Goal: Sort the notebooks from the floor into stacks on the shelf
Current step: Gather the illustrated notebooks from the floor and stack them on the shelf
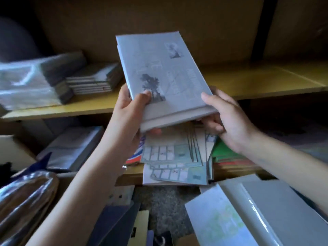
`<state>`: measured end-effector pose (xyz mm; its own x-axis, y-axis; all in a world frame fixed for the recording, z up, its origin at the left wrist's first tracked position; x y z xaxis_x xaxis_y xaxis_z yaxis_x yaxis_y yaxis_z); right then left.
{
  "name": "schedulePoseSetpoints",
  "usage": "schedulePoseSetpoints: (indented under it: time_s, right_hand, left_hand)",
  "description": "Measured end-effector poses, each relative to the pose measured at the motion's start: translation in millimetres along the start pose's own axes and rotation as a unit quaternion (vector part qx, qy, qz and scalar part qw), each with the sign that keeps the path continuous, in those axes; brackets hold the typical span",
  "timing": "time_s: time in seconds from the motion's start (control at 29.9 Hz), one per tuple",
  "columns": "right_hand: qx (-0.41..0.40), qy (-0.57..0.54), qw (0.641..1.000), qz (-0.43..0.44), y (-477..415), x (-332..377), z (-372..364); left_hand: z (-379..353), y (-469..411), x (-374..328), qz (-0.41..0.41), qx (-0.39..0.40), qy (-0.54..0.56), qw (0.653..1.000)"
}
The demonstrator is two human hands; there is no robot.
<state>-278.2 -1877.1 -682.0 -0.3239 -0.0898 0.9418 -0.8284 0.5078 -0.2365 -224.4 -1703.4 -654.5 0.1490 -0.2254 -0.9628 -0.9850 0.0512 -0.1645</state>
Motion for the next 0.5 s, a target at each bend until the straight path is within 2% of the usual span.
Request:
schedulePoseSetpoints:
  time_s: [0.07,0.17,0.2,0.33,0.4,0.47,0.5]
  right_hand:
    - [0.003,0.003,0.999,-0.038,-17,9,-28]
    - [0.043,0.035,0.996,-0.074,-38,15,-70]
    - [0.060,0.047,0.994,-0.081,-44,13,-82]
    - [0.084,0.045,0.991,-0.097,-65,-2,-123]
    - [0.075,0.022,0.990,-0.115,-80,-3,-150]
    - [0.073,0.000,0.988,-0.135,-101,-3,-183]
    - [0.078,-0.001,0.987,-0.142,-109,-2,-200]
  left_hand:
    - [12,-20,-14,0.043,-0.048,-0.013,0.998]
    - [35,-44,-24,0.148,-0.103,0.017,0.983]
    - [43,-51,-25,0.159,-0.114,0.028,0.980]
    - [71,-78,-35,0.121,-0.158,0.062,0.978]
    - [83,-93,-46,0.099,-0.176,0.148,0.968]
    - [96,-112,-54,0.047,-0.214,0.256,0.942]
    - [101,-123,-55,0.015,-0.243,0.269,0.932]
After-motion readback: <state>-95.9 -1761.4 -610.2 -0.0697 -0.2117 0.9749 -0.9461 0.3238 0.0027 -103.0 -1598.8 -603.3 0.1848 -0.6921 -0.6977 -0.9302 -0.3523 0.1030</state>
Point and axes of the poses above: each hand's wrist, its own y-axis away from the middle knuckle, its own z-axis out of the back of the hand, x = y × z, the point moved 3 cm from there along -y, towards the middle knuckle, and after that the axes turned 14 degrees about -x, right-handed, at the moved point
